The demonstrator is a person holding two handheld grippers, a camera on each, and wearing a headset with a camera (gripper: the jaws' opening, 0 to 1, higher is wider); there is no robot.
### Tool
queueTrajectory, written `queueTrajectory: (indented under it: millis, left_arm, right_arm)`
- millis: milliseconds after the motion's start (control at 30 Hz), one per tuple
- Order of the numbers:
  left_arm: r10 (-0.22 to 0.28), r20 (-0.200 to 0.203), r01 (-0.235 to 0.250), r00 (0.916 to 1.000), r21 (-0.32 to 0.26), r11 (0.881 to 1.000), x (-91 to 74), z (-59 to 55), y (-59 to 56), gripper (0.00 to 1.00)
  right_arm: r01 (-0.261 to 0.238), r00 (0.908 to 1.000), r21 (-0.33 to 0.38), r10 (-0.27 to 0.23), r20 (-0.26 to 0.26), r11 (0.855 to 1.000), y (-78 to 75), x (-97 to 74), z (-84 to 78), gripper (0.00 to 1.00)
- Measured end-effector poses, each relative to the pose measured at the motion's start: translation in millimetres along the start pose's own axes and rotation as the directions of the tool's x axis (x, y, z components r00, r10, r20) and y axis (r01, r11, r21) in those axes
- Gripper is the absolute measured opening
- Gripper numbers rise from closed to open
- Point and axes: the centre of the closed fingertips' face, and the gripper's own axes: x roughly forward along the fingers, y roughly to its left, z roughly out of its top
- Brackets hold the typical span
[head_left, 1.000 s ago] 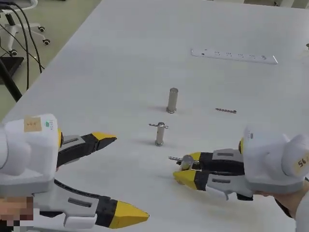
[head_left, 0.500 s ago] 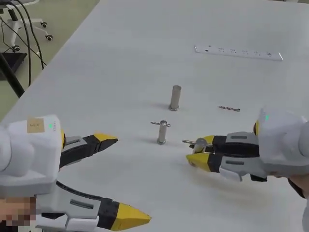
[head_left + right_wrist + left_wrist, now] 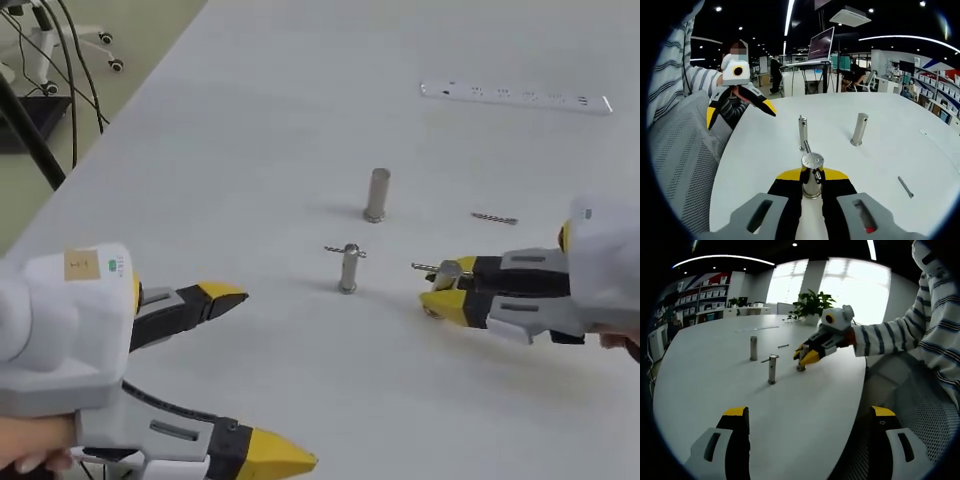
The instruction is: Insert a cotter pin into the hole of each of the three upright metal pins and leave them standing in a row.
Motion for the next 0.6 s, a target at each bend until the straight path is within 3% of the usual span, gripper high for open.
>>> queueTrajectory:
  millis: [533,600]
  left_arm:
    - [0.000,-0.011,0.000,0.9999,-0.005,1.000,-1.8,1.4,1.3,0.99]
    - [-0.001,-0.010,0.001,1.0000,-0.011,1.000,-1.7,1.3,1.0,0.99]
  right_arm:
    - [0.000,0.9999,0.020,0.000,0.011,1.000,-4.0,3.2,0.2,0.09]
    - [0.003,1.0000,-0.016,-0.003,0.006,1.000,-4.4,3.2,-0.5,0.09]
